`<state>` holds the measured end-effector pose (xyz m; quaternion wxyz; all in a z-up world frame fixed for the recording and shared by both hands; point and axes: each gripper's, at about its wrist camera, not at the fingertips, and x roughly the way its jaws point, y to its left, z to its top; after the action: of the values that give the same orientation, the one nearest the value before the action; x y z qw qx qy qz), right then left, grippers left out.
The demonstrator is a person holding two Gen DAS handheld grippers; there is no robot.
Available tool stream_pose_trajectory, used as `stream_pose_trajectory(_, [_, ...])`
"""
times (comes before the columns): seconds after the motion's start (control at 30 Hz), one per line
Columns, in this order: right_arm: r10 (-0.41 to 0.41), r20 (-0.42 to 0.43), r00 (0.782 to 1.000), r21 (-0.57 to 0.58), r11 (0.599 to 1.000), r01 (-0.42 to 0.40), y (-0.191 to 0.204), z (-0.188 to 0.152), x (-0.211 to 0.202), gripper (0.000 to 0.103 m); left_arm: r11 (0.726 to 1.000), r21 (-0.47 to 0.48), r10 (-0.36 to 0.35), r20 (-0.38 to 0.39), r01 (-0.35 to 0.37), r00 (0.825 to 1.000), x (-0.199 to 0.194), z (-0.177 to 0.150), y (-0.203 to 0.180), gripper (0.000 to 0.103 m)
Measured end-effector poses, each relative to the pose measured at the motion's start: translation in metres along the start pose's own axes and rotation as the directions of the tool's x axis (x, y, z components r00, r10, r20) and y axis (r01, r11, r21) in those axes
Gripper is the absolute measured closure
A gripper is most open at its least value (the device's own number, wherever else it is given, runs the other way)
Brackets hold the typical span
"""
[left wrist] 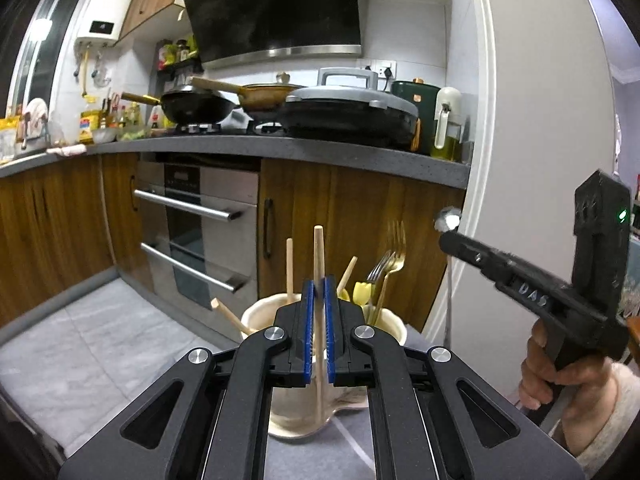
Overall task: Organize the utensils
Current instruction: 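Lower the chopstick into the tall cup while the right tool lowers the spoon into the short cup, then open both tools to release the chopstick and the silver spoon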
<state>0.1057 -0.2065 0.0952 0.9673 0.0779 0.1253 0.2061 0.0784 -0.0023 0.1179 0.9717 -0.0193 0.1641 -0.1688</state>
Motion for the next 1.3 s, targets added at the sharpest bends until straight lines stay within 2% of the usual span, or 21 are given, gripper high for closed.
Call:
stream_pose_trajectory(0.17, [-0.012,0.023,1.000,-0.021,1.000,0.012,0.004,0.009,0.005,0.101,0.999,0.035,0.002,0.038,-0.003,0.999,-0.014,0.014,-0.005,0.097])
stream_pose_trajectory(0.33, [-0.050,0.083,0.995,-0.032,0.998,0.053,0.007,0.025,0.016,0.101,0.999,0.044,-0.003,0.094,-0.001,0.996,-0.036,0.040,-0.006,0.097])
stream_pose_trajectory(0.43, [-0.105,0.144,0.984,-0.062,0.991,0.115,0.011,0.030,0.025,0.101,0.999,0.048,0.005,0.140,-0.011,0.990,-0.048,0.056,-0.006,0.097])
stream_pose_trajectory(0.6, [-0.179,0.181,0.967,-0.104,0.974,0.200,0.015,0.019,0.046,0.101,0.999,0.039,0.026,0.172,-0.034,0.985,-0.046,0.074,-0.003,0.097])
stream_pose_trajectory(0.7, [-0.188,0.169,0.967,-0.103,0.973,0.207,0.012,0.007,0.055,0.101,0.997,0.048,0.047,0.157,-0.055,0.987,-0.033,0.073,-0.003,0.097])
stream_pose_trajectory(0.97, [-0.154,0.070,0.986,-0.069,0.985,0.159,-0.006,-0.026,0.060,0.101,0.998,0.023,0.055,0.026,-0.055,0.998,0.004,0.037,0.009,0.097])
stream_pose_trajectory(1.3, [-0.083,-0.029,0.996,-0.043,0.996,0.082,-0.015,-0.043,0.059,0.100,0.997,0.020,0.073,-0.082,-0.071,0.994,0.031,-0.004,0.010,0.097])
